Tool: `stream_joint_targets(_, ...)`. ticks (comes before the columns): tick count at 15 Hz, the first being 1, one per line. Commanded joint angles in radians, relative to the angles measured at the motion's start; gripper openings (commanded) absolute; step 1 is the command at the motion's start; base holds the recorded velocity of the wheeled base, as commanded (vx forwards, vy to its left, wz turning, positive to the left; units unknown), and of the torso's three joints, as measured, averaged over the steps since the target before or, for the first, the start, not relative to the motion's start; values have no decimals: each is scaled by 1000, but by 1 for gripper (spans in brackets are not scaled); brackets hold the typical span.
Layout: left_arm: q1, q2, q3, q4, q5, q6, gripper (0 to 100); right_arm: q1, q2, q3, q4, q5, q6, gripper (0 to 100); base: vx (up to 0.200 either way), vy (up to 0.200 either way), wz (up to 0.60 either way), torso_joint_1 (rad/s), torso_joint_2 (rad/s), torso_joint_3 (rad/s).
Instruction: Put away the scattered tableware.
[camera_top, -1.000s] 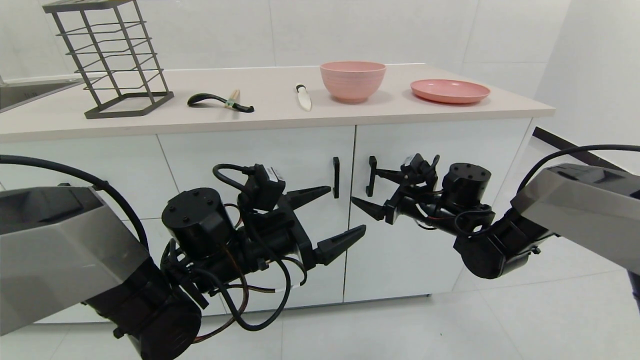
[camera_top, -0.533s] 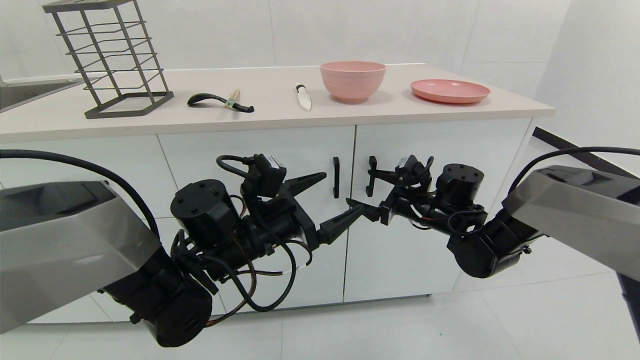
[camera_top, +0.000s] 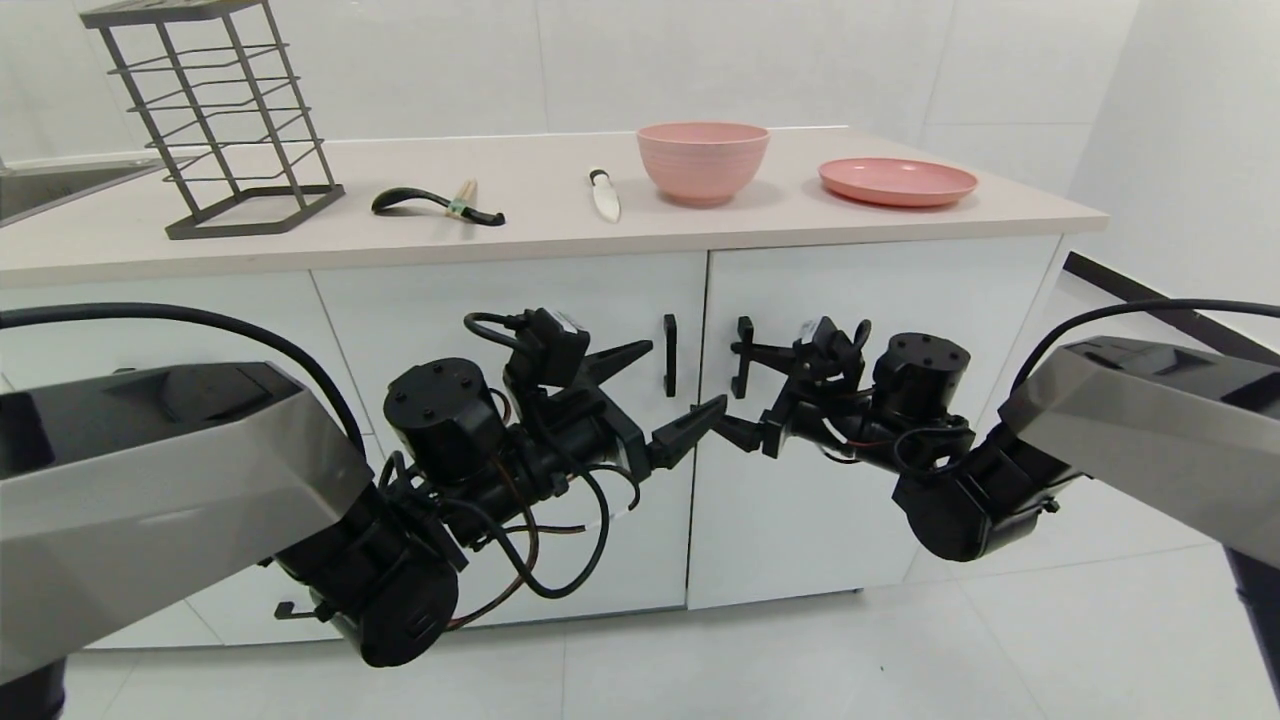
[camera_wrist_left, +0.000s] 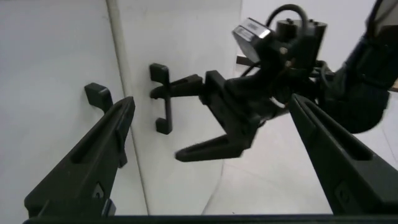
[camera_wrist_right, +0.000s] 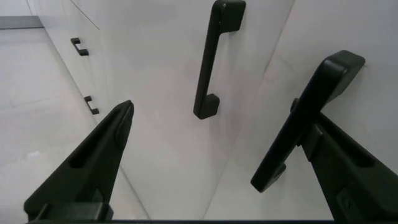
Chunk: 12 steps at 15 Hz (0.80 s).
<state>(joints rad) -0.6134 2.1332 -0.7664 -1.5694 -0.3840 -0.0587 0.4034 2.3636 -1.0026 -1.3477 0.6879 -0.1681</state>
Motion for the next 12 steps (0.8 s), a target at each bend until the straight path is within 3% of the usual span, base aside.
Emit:
stream_joint_targets(1,3,19,-31,-1,2,-1,100,5,-17,70,-33,30,1,100,0,0,0,0,0,0)
stream_joint_targets(7,-3,82,-149,-1,-12,-1,100,6,-150,306,-116,58,1,100,0,0,0,0,0,0)
stream_joint_targets(12,-20,157,-312,26,-41,-1,100,8,-247,472,-146,62,1,100,0,0,0,0,0,0)
